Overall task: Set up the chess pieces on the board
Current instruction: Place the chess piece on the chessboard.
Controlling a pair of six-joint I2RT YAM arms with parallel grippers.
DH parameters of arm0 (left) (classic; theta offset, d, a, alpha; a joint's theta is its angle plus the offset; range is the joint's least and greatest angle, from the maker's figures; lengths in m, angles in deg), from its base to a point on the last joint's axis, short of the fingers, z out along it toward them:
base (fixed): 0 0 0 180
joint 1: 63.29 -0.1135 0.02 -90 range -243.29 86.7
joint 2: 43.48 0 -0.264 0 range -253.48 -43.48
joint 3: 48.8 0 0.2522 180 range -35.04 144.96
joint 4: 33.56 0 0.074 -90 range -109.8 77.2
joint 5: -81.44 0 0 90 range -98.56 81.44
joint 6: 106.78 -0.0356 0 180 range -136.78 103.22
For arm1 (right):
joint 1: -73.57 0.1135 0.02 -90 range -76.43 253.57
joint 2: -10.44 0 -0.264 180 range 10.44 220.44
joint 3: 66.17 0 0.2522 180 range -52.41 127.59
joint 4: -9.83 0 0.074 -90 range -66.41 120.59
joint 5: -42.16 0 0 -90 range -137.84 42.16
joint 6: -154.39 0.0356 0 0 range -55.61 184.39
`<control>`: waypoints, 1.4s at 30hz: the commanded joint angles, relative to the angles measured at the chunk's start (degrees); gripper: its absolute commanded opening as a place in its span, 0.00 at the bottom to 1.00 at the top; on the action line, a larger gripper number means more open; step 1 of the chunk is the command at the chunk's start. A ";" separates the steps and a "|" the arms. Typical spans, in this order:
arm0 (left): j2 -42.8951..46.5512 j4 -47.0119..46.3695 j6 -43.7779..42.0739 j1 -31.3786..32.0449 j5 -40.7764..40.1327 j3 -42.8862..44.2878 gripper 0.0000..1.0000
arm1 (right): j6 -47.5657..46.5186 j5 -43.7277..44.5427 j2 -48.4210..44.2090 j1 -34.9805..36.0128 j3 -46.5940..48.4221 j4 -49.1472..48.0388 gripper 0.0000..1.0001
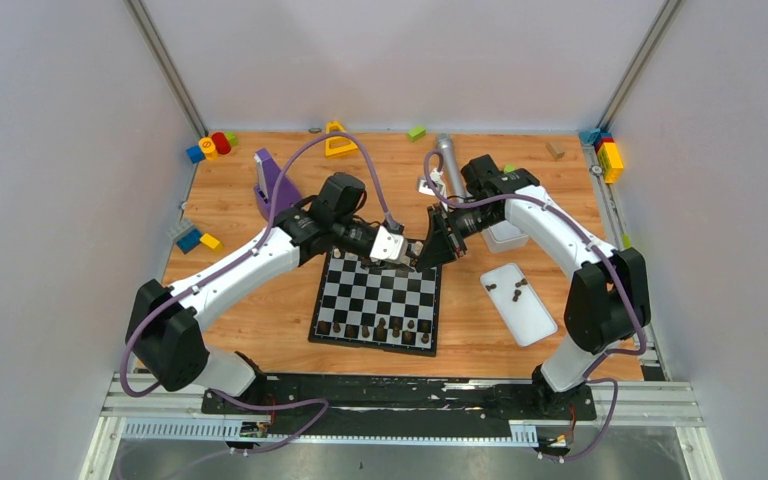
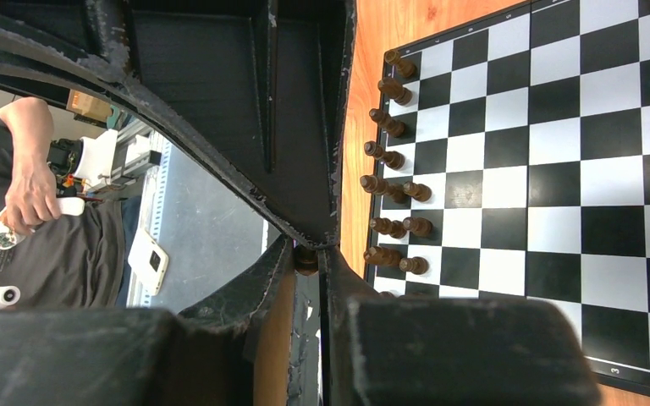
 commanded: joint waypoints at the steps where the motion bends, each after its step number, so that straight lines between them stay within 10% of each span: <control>1: -0.46 0.11 -1.15 0.86 0.02 2.64 0.34 | -1.37 -1.82 0.26 0.29 2.22 -0.06 0.05; 12: 0.51 1.81 -2.07 1.39 -2.39 1.73 0.00 | -0.05 0.33 0.44 0.27 3.29 0.02 0.08; 27: 3.11 -11.11 19.97 -1.78 -13.93 -1.70 0.00 | 6.03 5.47 -3.23 -3.89 8.89 -2.39 0.42; 42: 2.99 -32.38 54.45 -7.68 -8.03 -6.03 0.00 | 26.18 10.63 -8.04 -3.86 1.93 -26.15 0.47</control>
